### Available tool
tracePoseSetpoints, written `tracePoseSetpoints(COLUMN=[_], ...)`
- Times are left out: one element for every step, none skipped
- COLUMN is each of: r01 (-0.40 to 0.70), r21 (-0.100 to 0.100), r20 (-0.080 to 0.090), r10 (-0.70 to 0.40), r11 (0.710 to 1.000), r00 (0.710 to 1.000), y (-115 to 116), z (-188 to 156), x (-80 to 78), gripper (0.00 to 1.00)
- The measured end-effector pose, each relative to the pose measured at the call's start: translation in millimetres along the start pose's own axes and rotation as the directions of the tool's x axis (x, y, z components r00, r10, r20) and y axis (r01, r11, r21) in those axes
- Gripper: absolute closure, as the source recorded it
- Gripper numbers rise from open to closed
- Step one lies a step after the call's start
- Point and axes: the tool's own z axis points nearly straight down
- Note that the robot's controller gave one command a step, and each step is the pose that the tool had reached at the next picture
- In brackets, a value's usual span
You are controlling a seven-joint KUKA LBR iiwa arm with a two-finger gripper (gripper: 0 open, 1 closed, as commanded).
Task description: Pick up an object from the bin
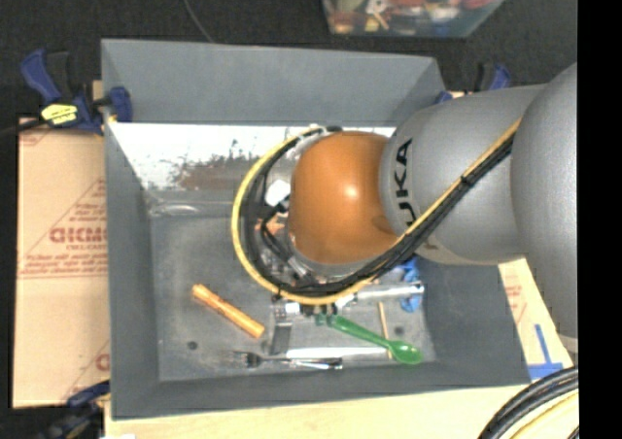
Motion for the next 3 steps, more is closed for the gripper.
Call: tracePoseSetpoints(r01=[-0.005, -0.150, -0.308], r21=[-0.001, -0.002, -0.007], r20=[0.008, 0.003, 0.014], r10=[0.005, 0.150, 0.308], r11=[1.000, 0.989, 0.951], r00=[1.000, 0.989, 0.951], y=[-0.8, 13.6, 20.4], z=[-4.4, 90.3, 10.3], x=[-2.0, -17.5, -11.8], gripper=[0.00, 0.00, 0.00])
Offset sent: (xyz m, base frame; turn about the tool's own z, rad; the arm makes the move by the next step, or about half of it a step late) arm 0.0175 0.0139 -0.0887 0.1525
